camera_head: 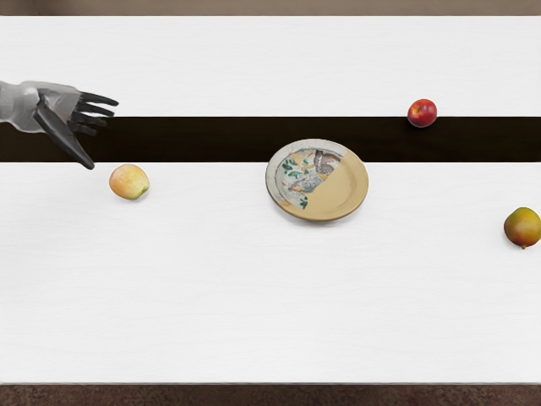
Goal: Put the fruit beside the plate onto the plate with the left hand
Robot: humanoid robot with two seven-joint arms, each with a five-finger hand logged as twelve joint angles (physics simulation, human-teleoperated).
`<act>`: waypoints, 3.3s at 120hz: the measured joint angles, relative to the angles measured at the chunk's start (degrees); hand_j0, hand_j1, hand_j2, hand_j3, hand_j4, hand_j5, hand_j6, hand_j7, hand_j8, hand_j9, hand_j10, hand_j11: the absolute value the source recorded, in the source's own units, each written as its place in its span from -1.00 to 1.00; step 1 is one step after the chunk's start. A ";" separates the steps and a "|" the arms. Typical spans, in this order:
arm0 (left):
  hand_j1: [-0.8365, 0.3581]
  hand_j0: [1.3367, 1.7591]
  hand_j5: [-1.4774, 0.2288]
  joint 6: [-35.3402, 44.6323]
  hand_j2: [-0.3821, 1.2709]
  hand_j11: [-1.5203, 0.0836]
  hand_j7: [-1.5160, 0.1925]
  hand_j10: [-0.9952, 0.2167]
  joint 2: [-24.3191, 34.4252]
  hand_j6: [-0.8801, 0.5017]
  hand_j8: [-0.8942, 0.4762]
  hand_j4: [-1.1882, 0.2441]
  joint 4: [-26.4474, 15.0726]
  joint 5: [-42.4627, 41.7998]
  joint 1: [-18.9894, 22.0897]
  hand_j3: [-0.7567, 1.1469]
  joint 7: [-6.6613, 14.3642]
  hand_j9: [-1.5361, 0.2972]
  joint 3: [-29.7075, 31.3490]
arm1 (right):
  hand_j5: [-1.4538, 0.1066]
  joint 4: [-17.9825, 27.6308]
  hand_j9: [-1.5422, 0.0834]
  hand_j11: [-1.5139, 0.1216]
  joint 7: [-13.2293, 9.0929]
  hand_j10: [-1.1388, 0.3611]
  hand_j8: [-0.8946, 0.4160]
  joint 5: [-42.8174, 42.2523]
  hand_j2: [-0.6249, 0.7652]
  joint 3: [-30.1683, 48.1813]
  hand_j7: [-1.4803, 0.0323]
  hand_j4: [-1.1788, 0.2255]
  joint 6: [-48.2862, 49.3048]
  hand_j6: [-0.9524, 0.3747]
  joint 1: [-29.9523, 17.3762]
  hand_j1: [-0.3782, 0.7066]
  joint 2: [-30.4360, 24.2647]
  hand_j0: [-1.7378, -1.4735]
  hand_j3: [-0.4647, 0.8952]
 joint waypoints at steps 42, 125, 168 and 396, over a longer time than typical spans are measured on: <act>0.90 0.52 0.67 0.00 -0.53 0.83 0.71 0.57 -0.18 0.21 0.24 0.60 -0.17 0.70 1.23 -0.20 0.02 0.62 0.28 | 0.83 -0.07 0.86 0.82 0.00 0.49 0.33 0.00 -0.11 0.05 0.92 0.65 -0.07 0.40 0.00 -0.90 0.00 -0.40 -0.32; 0.94 0.52 0.70 56.94 -0.53 0.86 0.74 0.61 1.16 0.24 0.27 0.63 -29.51 8.55 1.03 -0.20 0.84 0.65 13.21 | 0.83 -0.07 0.86 0.82 0.00 0.49 0.33 0.00 -0.11 0.06 0.92 0.65 -0.07 0.41 0.00 -0.90 0.00 -0.40 -0.32; 0.77 0.52 0.57 67.93 -0.51 0.72 0.61 0.46 -2.84 0.11 0.14 0.51 -31.30 9.25 2.36 -0.20 0.90 0.52 16.22 | 0.83 -0.08 0.86 0.82 0.00 0.49 0.33 0.00 -0.11 0.06 0.92 0.65 -0.08 0.41 0.00 -0.90 0.00 -0.40 -0.32; 0.16 0.51 -0.12 68.29 -0.43 0.00 -0.08 -0.25 -12.74 -0.28 -0.34 -0.09 -29.06 8.65 0.44 -0.20 1.07 -0.11 18.80 | 0.83 -0.08 0.86 0.82 0.00 0.49 0.33 0.00 -0.11 0.06 0.92 0.65 -0.08 0.41 0.00 -0.90 0.00 -0.40 -0.32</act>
